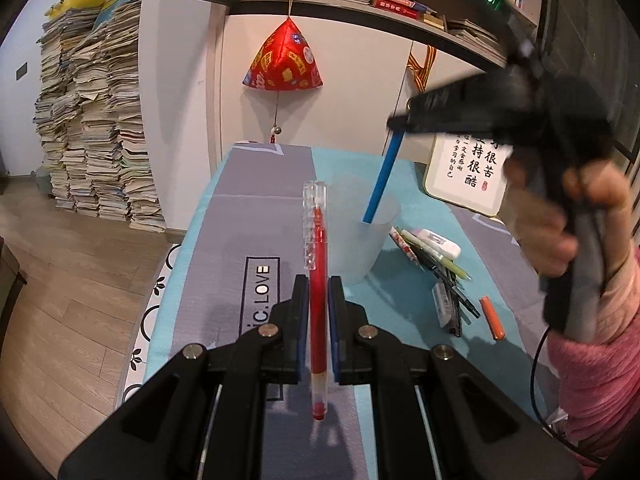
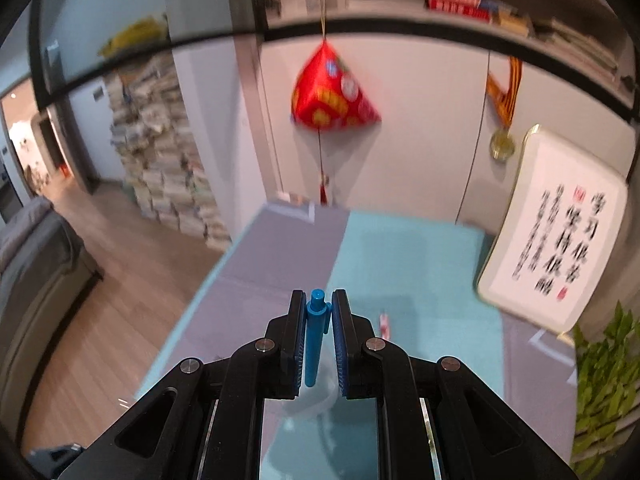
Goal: Organize stationery
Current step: 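Lower the blue pen into the clear cup with the right tool while the left tool holds the red pen, then lower the red pen into the clear cup and open the left tool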
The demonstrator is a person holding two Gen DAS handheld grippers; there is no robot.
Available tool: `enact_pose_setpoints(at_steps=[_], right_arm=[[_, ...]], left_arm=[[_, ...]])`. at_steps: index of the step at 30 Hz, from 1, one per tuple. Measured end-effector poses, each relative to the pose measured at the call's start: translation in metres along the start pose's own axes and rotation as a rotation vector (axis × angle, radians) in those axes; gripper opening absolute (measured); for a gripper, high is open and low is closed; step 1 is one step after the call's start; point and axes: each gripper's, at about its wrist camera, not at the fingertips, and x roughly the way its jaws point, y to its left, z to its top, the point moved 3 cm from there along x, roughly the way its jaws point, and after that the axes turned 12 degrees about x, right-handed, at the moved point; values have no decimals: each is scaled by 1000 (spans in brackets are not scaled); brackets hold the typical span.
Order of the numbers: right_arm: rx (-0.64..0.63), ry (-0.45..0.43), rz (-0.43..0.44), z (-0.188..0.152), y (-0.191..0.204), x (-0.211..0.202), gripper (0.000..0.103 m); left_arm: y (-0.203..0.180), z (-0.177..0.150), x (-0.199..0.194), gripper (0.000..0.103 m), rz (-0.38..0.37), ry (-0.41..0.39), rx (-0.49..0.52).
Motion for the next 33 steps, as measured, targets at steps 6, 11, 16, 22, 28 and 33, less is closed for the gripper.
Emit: enact_pose_setpoints(at_steps=[6, 11, 16, 22, 28, 33], right_arm=[[17, 71, -1, -15, -8, 18, 14], [31, 73, -2, -17, -11, 17, 14], [58, 96, 35, -17, -15, 12, 14], [75, 24, 41, -29, -34, -28, 15], [38, 0, -36, -64, -64, -53, 21], [57, 25, -114, -88, -96, -54, 21]], left_arm=[[4, 1, 4, 7, -7, -5, -2], [4, 4, 5, 7, -14, -6, 0], [0, 13, 2, 7, -16, -21, 7], [-5, 39, -1, 8, -21, -77, 29], [-10, 81, 5, 8, 10, -152, 60], [-11, 110, 13, 8, 28, -203, 39]])
